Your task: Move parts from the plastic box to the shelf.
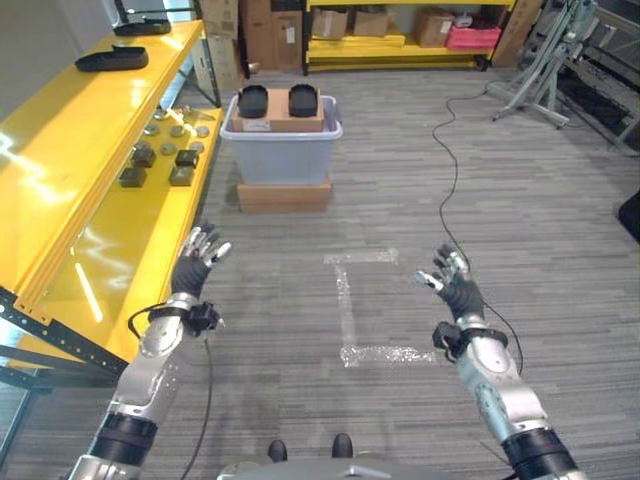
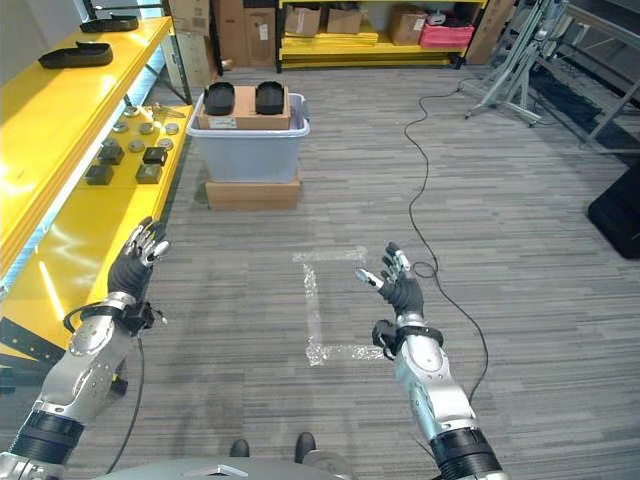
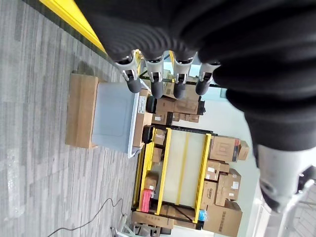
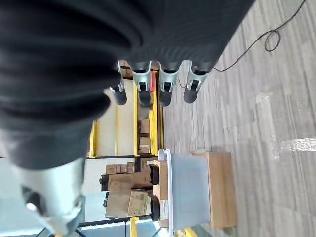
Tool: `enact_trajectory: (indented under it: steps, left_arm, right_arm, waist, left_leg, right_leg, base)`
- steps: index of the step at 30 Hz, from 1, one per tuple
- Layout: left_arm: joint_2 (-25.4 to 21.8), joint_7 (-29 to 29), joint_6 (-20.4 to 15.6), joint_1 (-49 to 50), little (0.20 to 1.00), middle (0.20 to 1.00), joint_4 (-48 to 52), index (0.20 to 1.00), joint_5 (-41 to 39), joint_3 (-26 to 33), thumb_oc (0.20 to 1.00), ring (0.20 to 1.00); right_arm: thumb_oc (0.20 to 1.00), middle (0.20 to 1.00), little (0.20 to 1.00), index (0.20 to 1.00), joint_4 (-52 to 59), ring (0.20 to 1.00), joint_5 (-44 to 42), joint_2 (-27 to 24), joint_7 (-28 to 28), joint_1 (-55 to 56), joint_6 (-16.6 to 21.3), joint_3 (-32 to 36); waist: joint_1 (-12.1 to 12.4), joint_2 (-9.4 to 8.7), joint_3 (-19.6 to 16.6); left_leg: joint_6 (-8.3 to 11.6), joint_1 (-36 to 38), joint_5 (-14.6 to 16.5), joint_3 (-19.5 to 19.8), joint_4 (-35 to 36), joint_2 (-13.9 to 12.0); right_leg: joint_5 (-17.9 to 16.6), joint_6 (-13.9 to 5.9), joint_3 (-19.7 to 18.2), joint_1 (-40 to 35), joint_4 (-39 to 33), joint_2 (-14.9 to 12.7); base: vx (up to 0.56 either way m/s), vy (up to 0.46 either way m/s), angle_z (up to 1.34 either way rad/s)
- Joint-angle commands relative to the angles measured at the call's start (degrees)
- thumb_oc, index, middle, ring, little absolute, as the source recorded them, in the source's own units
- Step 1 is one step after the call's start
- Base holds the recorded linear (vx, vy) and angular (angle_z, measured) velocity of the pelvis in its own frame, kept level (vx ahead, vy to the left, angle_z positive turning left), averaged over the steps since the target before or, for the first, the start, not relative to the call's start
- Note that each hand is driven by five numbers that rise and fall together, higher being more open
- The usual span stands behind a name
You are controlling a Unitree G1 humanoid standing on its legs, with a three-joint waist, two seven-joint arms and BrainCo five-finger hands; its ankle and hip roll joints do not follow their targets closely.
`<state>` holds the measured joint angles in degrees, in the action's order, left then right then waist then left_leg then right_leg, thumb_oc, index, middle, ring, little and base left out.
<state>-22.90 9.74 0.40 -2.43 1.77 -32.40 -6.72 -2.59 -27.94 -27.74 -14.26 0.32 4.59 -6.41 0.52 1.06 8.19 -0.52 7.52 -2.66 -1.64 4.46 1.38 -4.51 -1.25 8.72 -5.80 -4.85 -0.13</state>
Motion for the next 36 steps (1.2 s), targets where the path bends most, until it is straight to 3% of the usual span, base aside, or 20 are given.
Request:
enact_trajectory:
  steps: [1, 9, 15, 19, 21, 22, 25, 26, 28, 31, 33, 36]
  left_arm:
    - [-1.76, 0.74, -1.00, -0.68, 1.000, 1.000, 0.41, 1.000, 0.28, 2.29, 1.000, 1.000]
    - [-2.52, 0.69, 0.74, 1.59, 1.000, 1.000, 3.65, 1.000, -0.75, 4.11, 1.000, 1.000]
    - [-3.05, -0.24, 1.73, 2.16, 1.000, 1.000, 4.58, 1.000, -1.38, 4.92, 1.000, 1.000]
    - [-3.53, 1.30, 2.50, 2.40, 1.000, 1.000, 5.47, 1.000, -2.86, 5.47, 1.000, 1.000]
    - [-3.59, 0.92, 2.47, 2.11, 1.000, 1.000, 5.48, 1.000, -3.31, 5.71, 1.000, 1.000]
    - [-3.62, 1.23, 1.70, 2.11, 1.000, 1.000, 5.90, 1.000, -2.83, 6.36, 1.000, 1.000]
    - [-3.44, 2.30, 1.39, 2.93, 1.000, 1.000, 6.57, 1.000, -2.59, 8.11, 1.000, 1.000]
    - [-3.64, 2.94, 1.37, 3.15, 1.000, 1.000, 6.76, 1.000, -2.64, 8.71, 1.000, 1.000]
    - [-4.02, 3.70, 1.18, 3.72, 1.000, 1.000, 7.19, 1.000, -3.15, 10.25, 1.000, 1.000]
    - [-4.90, 4.65, 1.10, 4.32, 1.000, 1.000, 8.37, 1.000, -3.26, 11.72, 1.000, 1.000]
    - [-5.03, 4.40, 1.09, 4.84, 1.000, 1.000, 8.17, 1.000, -4.00, 12.32, 1.000, 1.000]
    - [-5.07, 3.57, 0.00, 6.42, 1.000, 1.000, 7.53, 1.000, -4.70, 13.04, 1.000, 1.000]
  right_arm:
    - [1.000, 1.000, 1.000, 1.000, 4.05, 1.000, -0.21, -1.10, 0.05, -0.94, 2.35, 0.78]
    - [1.000, 1.000, 1.000, 1.000, 7.61, 1.000, -1.17, -1.19, -1.10, 0.01, 2.94, 1.07]
    - [1.000, 1.000, 1.000, 1.000, 8.81, 1.000, -3.58, -1.61, -1.71, -0.39, 1.59, 0.98]
    - [1.000, 1.000, 1.000, 1.000, 9.65, 1.000, -4.38, -1.14, -2.19, 0.25, 1.58, 1.04]
    - [1.000, 1.000, 1.000, 1.000, 10.25, 1.000, -4.89, -0.85, -3.02, 0.33, 1.42, 0.76]
    - [1.000, 1.000, 1.000, 1.000, 10.36, 1.000, -4.27, 0.02, -3.19, 0.47, 1.76, 0.32]
    - [1.000, 1.000, 1.000, 1.000, 10.68, 1.000, -4.82, 0.71, -2.32, 0.90, 1.40, -0.08]
    - [1.000, 1.000, 1.000, 1.000, 10.78, 1.000, -4.48, 0.84, -1.82, 0.99, 1.28, -0.12]
    - [1.000, 1.000, 1.000, 1.000, 11.02, 1.000, -4.21, 1.19, -0.42, 1.35, 1.45, -0.04]
    - [1.000, 1.000, 1.000, 1.000, 11.68, 1.000, -5.19, 0.52, 0.80, 2.38, 1.32, 1.24]
    - [1.000, 1.000, 1.000, 1.000, 11.96, 1.000, -5.64, -0.03, 1.98, 3.38, 0.74, 2.38]
    - [1.000, 1.000, 1.000, 1.000, 12.79, 1.000, -6.37, -0.41, 4.10, 5.95, 0.45, 3.93]
  waist:
    - [0.91, -1.42, -1.65]
    - [1.49, -1.31, -1.47]
    - [1.61, -1.04, -0.01]
    - [1.44, -0.84, 1.59]
    - [1.30, -0.73, 2.94]
    - [1.29, 0.04, 4.55]
    - [1.65, 0.62, 5.71]
    - [1.74, 0.55, 5.98]
    - [1.52, -0.60, 6.49]
    - [0.57, -2.66, 7.10]
    - [0.31, -3.32, 7.50]
    - [-0.12, -3.91, 7.93]
  left_leg:
    - [0.21, -2.04, 4.50, -2.09, -3.11, 0.43]
    - [0.01, -2.78, 5.29, -1.61, -5.12, 1.23]
    - [-1.53, -3.97, 6.71, -1.02, -8.50, 2.19]
    - [-3.66, -5.36, 7.95, -0.64, -11.47, 3.27]
    - [-5.49, -6.28, 8.87, -0.82, -13.28, 4.13]
    - [-6.84, -7.36, 9.82, -1.09, -15.99, 4.41]
    - [-7.75, -8.21, 11.24, -1.82, -18.96, 4.78]
    - [-7.82, -8.30, 11.92, -1.89, -19.79, 5.06]
    - [-7.09, -7.94, 14.03, -1.48, -21.55, 6.06]
    - [-5.75, -6.05, 17.03, 0.94, -22.86, 7.42]
    - [-5.32, -4.87, 18.52, 1.77, -24.06, 7.37]
    - [-4.99, -2.98, 21.12, 2.04, -26.15, 6.34]
  right_leg:
    - [3.96, -4.88, 2.42, -0.21, 2.20, -2.06]
    - [4.34, -5.36, 2.35, 0.23, 3.62, -2.91]
    - [6.28, -5.79, 1.10, 2.41, 10.13, -4.01]
    - [7.55, -6.18, 0.23, 5.58, 19.14, -4.80]
    - [6.36, -7.16, -0.46, 9.45, 28.43, -5.76]
    - [4.01, -7.92, -0.47, 15.33, 41.20, -7.05]
    - [1.70, -8.02, -0.14, 20.59, 48.83, -9.01]
    - [0.49, -8.23, 0.00, 21.75, 48.00, -9.68]
    - [-1.89, -8.89, -0.44, 21.69, 37.01, -9.84]
    - [-3.54, -9.99, -1.77, 18.95, 13.44, -9.06]
    - [-5.26, -10.98, -2.03, 17.86, 5.75, -9.62]
    - [-7.99, -11.92, -2.42, 18.12, 4.13, -10.79]
  base:
    - [0.03, 0.031, 0.00]
    - [0.05, 0.050, 0.00]
    - [0.08, 0.098, -0.06]
    - [0.08, 0.101, -0.07]
    - [0.10, 0.167, -0.15]
    - [0.08, 0.161, -0.15]
    - [0.11, 0.096, -0.19]
    - [0.21, -0.043, -0.17]
    - [0.30, -0.137, -0.28]
    - [0.43, -0.227, -0.16]
    - [0.47, -0.205, 0.04]
    - [0.56, -0.242, 0.27]
